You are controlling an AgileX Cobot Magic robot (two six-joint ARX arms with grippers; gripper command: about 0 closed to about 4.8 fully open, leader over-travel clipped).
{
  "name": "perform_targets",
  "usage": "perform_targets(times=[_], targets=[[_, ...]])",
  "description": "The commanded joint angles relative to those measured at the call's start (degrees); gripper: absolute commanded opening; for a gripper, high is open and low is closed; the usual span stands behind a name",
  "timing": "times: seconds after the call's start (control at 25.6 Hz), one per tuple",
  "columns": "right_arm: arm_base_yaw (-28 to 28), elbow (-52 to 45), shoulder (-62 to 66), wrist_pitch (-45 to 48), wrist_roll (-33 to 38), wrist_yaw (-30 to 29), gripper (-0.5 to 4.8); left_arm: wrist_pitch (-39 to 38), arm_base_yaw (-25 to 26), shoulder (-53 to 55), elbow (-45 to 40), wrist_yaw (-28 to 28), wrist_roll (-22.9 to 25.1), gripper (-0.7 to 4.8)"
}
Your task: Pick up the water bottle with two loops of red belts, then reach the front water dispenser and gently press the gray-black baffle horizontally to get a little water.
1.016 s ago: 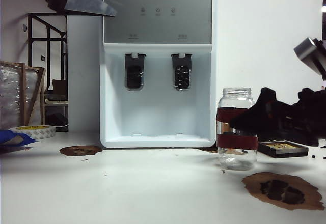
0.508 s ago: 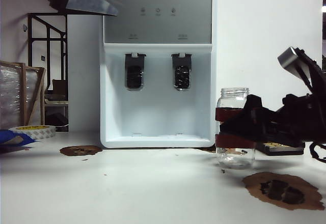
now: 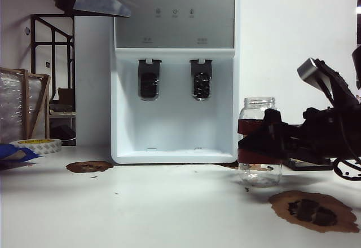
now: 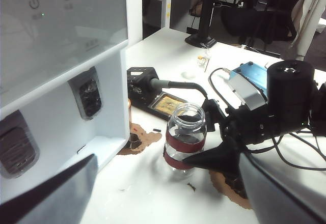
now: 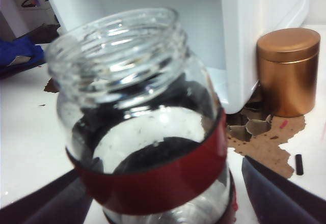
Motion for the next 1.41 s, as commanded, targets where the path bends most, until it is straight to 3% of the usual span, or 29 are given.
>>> perform_targets(times=[0.04,0.12,0.16,0.2,0.35,0.43,0.51,0.66,0.78,1.41], targets=[[0.2,0.1,0.1,-0.6,0.3,-1.6,4.79,0.5,0.0,-0.1,0.3,0.2,0.4,4.79],[0.2,0.0,0.1,-0.6,0.3,-1.5,4.79,0.4,0.0,-0.1,0.3,0.2,0.4,4.79],[0.2,0.0,0.1,-0.6,0.3,-1.7,3.83,0.4,0.0,-0.1,0.3,0.2,0.4,4.79],[0.2,0.0,0.1,-0.6,0.3,-2.4,3.31,0.4,0.0,-0.1,0.3,0.2,0.4,4.79],[0.2,-0.1,0.1,-0.6,0.3,-3.1,2.71,0.3,0.0,-0.1,0.3,0.2,0.4,4.79],[0.2,-0.1,0.1,-0.6,0.3,-3.1,2.71,0.3,0.0,-0.1,0.3,0.2,0.4,4.79],[0.2,-0.2,0.1,-0.5,0.3,-3.4,2.25,0.3,0.0,-0.1,0.3,0.2,0.4,4.79],[0.2,-0.5,0.0,2.0,0.6,-5.0,2.05,0.3,0.0,-0.1,0.3,0.2,0.5,4.79],[0.2,-0.8,-0.1,2.5,0.6,-5.0,1.49,0.3,0.0,-0.1,0.3,0.2,1.2,4.79],[1.1,-2.2,-10.9,-0.1,-0.2,-5.5,1.11,-0.3,0.1,0.0,0.3,-0.1,1.3,4.79]])
